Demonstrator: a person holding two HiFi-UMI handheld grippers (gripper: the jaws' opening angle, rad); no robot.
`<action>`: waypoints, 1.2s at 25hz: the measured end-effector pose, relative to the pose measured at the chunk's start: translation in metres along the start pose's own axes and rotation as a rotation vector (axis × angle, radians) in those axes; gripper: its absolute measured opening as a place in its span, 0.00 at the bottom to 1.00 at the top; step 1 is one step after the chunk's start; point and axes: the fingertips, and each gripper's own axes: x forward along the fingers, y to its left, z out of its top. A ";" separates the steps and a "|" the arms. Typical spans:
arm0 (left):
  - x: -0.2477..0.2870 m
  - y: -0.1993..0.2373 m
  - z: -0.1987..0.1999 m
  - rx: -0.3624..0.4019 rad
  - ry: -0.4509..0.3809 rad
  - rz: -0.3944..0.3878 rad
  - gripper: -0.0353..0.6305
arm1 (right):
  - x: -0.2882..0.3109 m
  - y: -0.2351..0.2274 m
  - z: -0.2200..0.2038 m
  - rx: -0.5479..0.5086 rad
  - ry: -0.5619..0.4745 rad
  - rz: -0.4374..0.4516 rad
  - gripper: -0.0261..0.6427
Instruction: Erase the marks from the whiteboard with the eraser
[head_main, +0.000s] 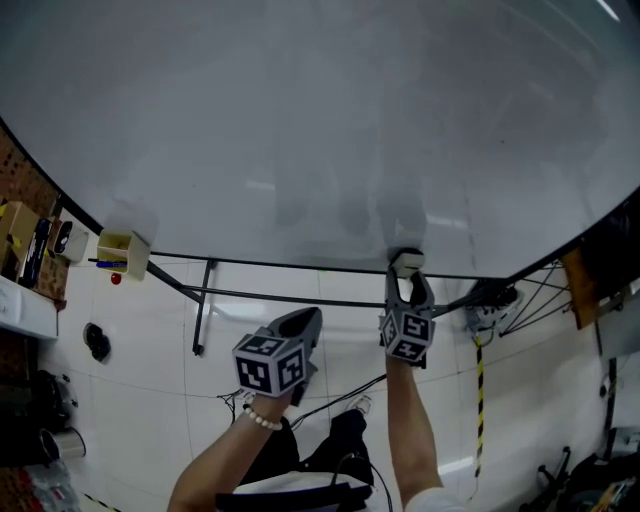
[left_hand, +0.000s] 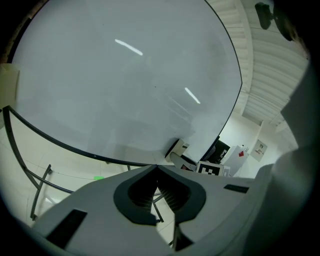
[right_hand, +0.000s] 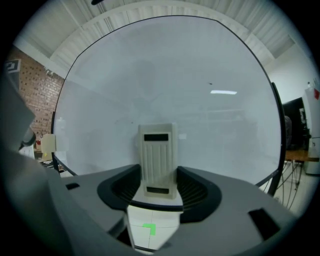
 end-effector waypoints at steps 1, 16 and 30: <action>-0.009 0.009 0.001 0.001 0.003 -0.005 0.03 | 0.002 0.015 0.001 0.000 -0.004 -0.001 0.43; -0.120 0.115 0.012 -0.052 -0.068 0.091 0.03 | 0.021 0.182 0.002 0.010 -0.020 0.047 0.42; -0.219 0.222 0.009 -0.127 -0.091 0.144 0.03 | 0.047 0.362 -0.018 0.026 0.020 0.085 0.42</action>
